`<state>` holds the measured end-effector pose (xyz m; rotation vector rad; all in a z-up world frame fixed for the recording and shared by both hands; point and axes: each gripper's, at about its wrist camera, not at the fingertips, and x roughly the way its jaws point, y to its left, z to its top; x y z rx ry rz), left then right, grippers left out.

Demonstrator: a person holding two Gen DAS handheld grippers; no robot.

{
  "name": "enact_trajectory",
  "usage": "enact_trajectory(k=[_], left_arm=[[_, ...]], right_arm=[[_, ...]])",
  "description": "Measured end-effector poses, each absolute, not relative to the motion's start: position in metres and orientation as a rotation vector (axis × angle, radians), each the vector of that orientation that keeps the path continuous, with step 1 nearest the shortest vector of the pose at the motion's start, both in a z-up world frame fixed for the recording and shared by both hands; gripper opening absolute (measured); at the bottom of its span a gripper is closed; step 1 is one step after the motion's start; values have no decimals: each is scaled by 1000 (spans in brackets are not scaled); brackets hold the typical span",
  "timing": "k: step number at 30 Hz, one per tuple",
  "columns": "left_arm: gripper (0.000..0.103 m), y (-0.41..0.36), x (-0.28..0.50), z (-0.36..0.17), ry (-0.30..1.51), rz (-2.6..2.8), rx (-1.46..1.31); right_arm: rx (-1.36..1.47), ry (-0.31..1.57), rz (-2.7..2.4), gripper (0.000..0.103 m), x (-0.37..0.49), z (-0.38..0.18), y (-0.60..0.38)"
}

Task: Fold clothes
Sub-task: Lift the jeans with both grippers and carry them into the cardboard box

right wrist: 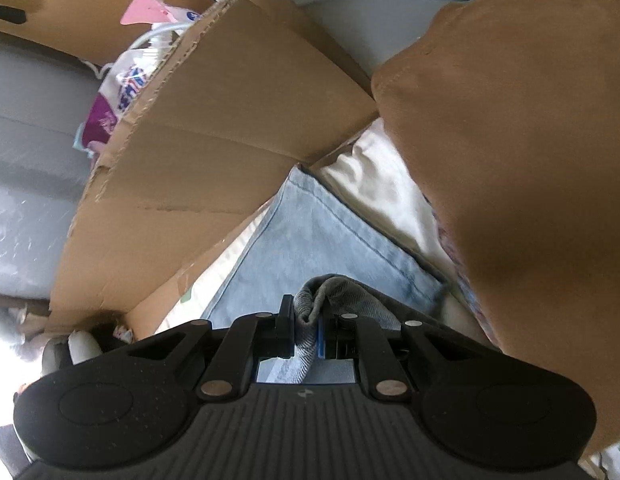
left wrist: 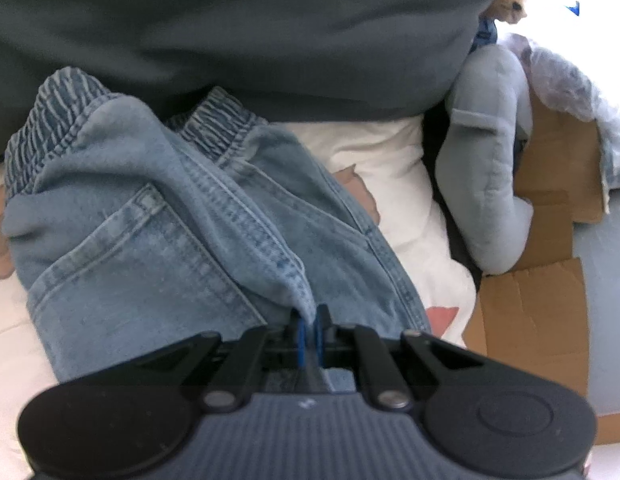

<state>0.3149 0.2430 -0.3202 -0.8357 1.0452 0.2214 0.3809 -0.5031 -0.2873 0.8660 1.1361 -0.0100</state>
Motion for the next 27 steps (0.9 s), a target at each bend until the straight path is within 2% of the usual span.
enact_trajectory(k=[13, 27], left_arm=[[5, 225, 370, -315, 1111, 233, -798], [6, 213, 414, -322, 1131, 280, -779]], right_arm=[[819, 1166, -65, 9, 442, -306, -485], [959, 1109, -162, 9, 488, -332, -469]])
